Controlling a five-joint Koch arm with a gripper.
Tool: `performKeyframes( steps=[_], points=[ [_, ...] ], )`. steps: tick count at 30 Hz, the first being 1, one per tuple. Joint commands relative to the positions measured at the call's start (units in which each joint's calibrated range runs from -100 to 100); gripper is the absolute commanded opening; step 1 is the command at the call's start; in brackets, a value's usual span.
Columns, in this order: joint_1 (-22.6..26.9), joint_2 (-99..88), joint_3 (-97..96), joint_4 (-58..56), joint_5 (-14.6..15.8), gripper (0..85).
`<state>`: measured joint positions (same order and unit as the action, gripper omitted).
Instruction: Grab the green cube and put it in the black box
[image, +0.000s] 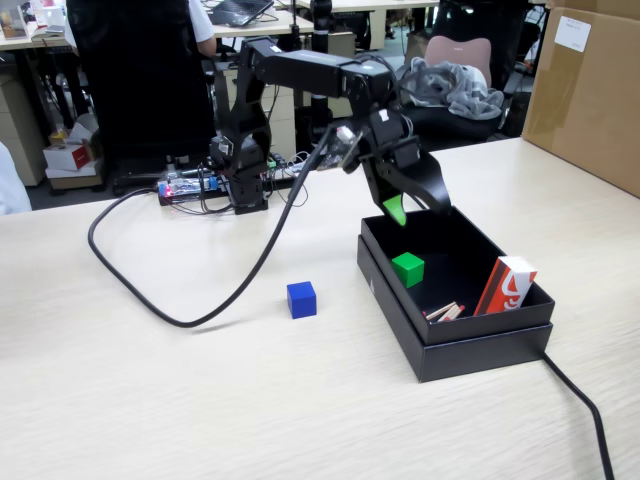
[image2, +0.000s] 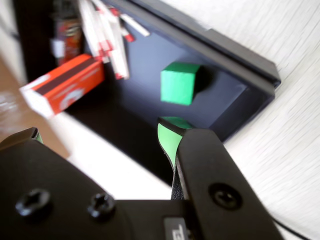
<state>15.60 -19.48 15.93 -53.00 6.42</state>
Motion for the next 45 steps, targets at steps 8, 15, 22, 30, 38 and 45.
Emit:
performKeyframes(
  steps=[8, 15, 22, 30, 38, 45],
  points=[
    [-4.7, -38.1, -6.4, 0.5, -0.6, 46.7],
    [-9.8, -59.6, -25.9, 8.3, -4.0, 46.5],
    [-14.9, -74.2, -46.8, 18.4, -5.7, 46.8],
    [-17.9, -80.2, -62.0, 21.3, -4.9, 49.6],
    [-18.6, -80.2, -78.6, 34.6, -4.4, 50.4],
    [-18.6, -79.6, -97.1, 51.7, -5.8, 50.1]
  ],
)
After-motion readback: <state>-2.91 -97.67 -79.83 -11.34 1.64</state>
